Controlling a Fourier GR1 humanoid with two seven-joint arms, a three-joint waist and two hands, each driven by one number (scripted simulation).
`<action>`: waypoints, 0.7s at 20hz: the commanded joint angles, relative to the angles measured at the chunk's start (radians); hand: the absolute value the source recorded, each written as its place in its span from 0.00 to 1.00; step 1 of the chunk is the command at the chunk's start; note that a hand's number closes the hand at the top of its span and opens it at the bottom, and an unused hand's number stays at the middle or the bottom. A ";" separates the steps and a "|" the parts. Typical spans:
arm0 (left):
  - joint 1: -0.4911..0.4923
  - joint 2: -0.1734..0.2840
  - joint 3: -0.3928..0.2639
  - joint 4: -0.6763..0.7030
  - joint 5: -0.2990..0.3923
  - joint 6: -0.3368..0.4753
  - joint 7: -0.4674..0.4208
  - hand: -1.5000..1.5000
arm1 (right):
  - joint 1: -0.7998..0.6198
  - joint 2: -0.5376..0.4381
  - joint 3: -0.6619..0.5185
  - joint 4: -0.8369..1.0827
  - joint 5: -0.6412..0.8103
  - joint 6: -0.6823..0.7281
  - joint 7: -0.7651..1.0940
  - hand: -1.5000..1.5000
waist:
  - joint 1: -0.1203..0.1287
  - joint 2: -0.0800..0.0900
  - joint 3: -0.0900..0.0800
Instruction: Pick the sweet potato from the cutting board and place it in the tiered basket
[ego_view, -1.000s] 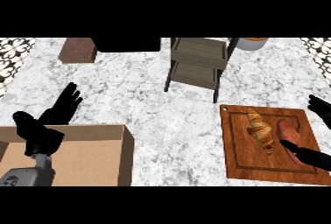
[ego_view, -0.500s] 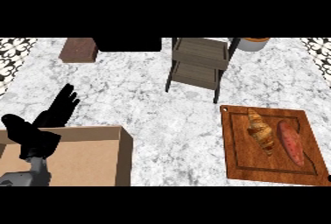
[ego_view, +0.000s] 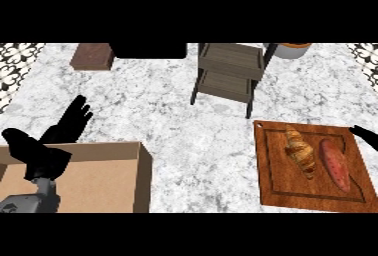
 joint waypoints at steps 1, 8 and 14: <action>-0.019 0.027 0.010 0.013 -0.021 -0.026 0.024 0.50 | -0.049 0.110 0.044 -0.038 0.079 -0.004 0.131 0.00 | 0.001 0.000 0.003; -0.018 0.007 0.017 0.022 -0.036 -0.035 0.005 0.50 | -0.086 0.256 0.111 0.112 0.266 -0.009 0.172 0.00 | -0.001 0.000 0.003; 0.015 -0.031 -0.016 -0.088 -0.068 -0.002 0.078 0.50 | -0.101 0.353 0.107 0.307 0.404 -0.041 0.023 0.00 | 0.002 -0.001 0.003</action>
